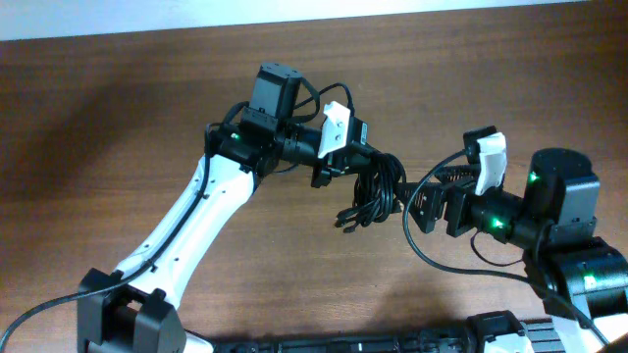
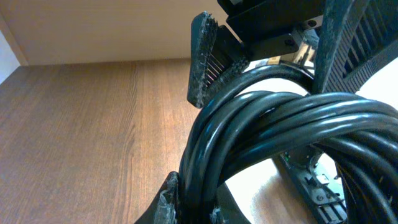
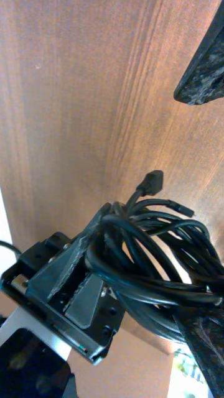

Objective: Untangle cables
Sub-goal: 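Grasp a loop of the hanging cable with the right gripper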

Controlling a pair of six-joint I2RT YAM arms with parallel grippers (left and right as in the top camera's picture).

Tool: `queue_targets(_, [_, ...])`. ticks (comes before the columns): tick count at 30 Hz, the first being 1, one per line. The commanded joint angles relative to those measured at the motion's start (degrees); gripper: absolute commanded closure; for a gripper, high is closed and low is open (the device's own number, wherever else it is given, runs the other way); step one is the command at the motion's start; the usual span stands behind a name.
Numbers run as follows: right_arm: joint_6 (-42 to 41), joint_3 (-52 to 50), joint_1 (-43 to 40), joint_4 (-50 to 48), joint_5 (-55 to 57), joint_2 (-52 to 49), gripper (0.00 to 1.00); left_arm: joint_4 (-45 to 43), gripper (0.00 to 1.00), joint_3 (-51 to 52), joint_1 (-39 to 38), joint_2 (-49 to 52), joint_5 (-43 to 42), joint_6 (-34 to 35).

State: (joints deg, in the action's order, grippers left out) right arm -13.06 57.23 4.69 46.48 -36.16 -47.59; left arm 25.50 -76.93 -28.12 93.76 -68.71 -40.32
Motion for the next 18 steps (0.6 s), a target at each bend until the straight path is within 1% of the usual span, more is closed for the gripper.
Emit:
queue_targets(1, [0.8,0.1,-0.2,0.9,2.0,-2.3,0.01,-0.4,1.0,-1.5,-1.7,-1.7,-6.5,0.0])
queue_targets(9, [0.9,0.1,-0.2,1.0,2.4,-2.3,0.01,-0.6,1.0,-1.5,-1.8,-1.7,-5.4,0.0])
queue_targets(10, [2.0,0.1,-0.2,1.3,2.8,-2.3,0.01,-0.5,1.0,-1.5,-1.9,-1.7,-5.5,0.0])
queue_targets(14, [2.1,0.1,-0.2,3.7,10.3,-2.4,0.01,-0.3,1.0,-1.5,-3.4,-1.7,-5.4,0.0])
queue_targets(18, [2.1,0.1,-0.2,4.6,11.6,-3.5,0.01,-0.2,1.0,-1.5,-4.8,-1.8,-5.5,0.0])
